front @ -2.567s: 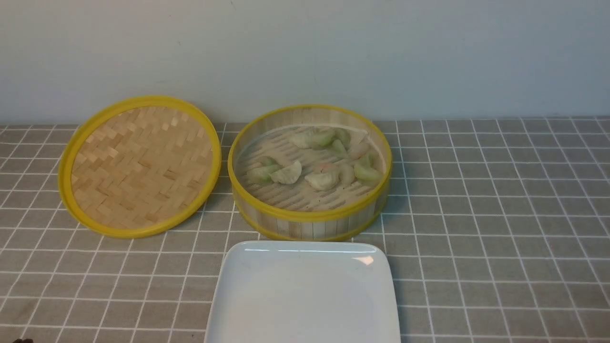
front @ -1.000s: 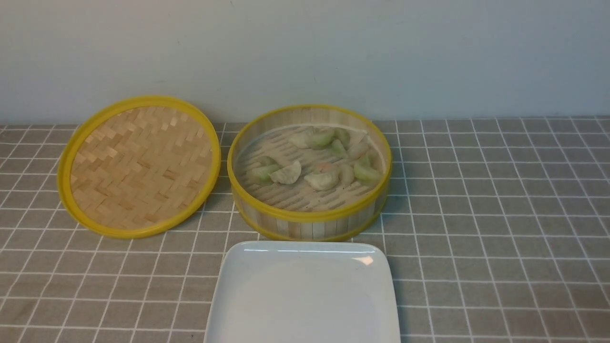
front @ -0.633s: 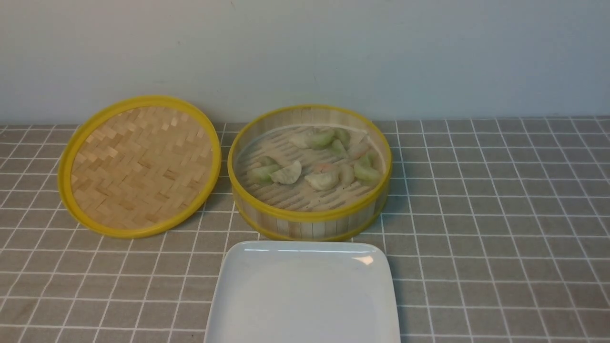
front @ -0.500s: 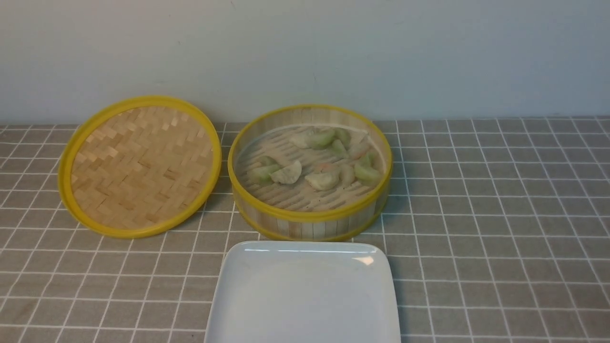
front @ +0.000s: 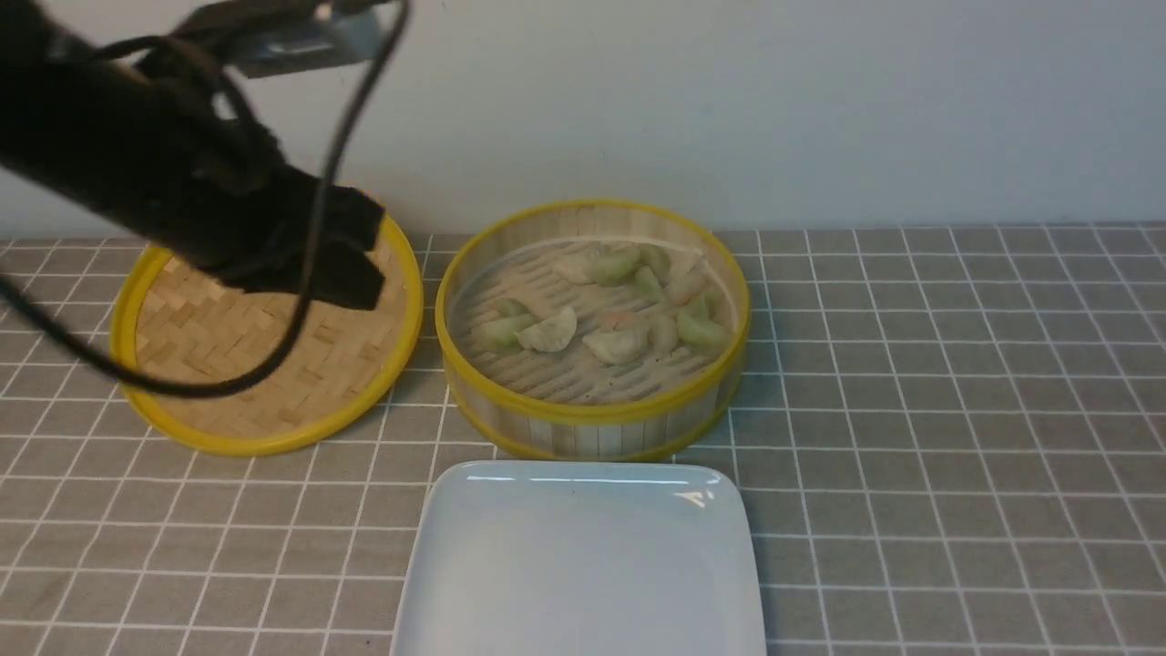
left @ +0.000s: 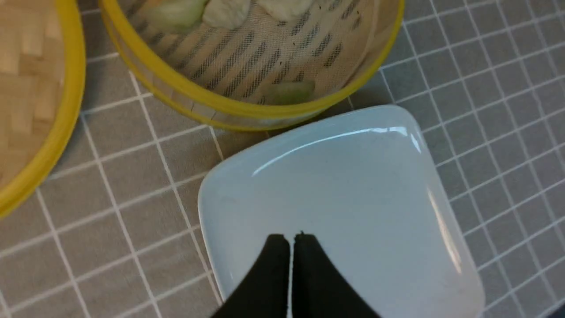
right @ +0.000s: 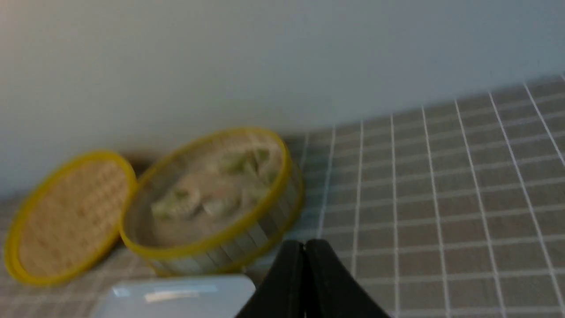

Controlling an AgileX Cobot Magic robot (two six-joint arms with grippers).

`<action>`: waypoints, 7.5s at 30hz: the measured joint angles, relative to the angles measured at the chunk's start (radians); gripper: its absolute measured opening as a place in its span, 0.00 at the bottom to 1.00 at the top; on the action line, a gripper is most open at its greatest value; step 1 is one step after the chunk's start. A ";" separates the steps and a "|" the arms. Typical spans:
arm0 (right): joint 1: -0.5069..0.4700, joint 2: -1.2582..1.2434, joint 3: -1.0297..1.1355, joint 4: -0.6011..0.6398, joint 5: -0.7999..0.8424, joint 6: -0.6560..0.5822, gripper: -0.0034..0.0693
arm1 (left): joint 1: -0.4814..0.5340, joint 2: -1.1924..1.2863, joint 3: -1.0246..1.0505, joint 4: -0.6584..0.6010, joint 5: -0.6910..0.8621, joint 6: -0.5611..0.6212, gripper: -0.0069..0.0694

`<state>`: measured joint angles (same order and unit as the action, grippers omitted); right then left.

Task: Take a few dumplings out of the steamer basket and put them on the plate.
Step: Use the left arm to grab a dumpling from the steamer, then use the left arm to put the dumpling into the plate, then use the right arm to grab a dumpling from inside the steamer

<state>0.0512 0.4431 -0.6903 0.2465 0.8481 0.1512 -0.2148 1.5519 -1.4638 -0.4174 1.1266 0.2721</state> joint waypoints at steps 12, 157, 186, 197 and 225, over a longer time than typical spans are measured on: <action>0.000 0.223 -0.164 -0.069 0.262 -0.082 0.03 | -0.150 0.478 -0.514 0.215 0.102 -0.037 0.08; 0.433 1.954 -1.516 -0.345 0.397 -0.200 0.61 | -0.321 -0.772 0.454 0.387 0.128 -0.464 0.08; 0.427 1.847 -1.513 -0.231 0.396 -0.198 0.06 | -0.321 -0.772 0.454 0.394 0.121 -0.460 0.08; 0.427 1.777 -1.510 -0.205 0.401 -0.192 0.03 | -0.321 -0.772 0.454 0.394 0.121 -0.456 0.08; 0.427 1.928 -1.446 -0.306 0.392 -0.096 0.53 | -0.321 -0.772 0.454 0.395 0.128 -0.456 0.08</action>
<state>0.4777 2.3706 -2.1360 -0.0594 1.2397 0.0553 -0.5362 0.7800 -1.0101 -0.0228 1.2548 -0.1837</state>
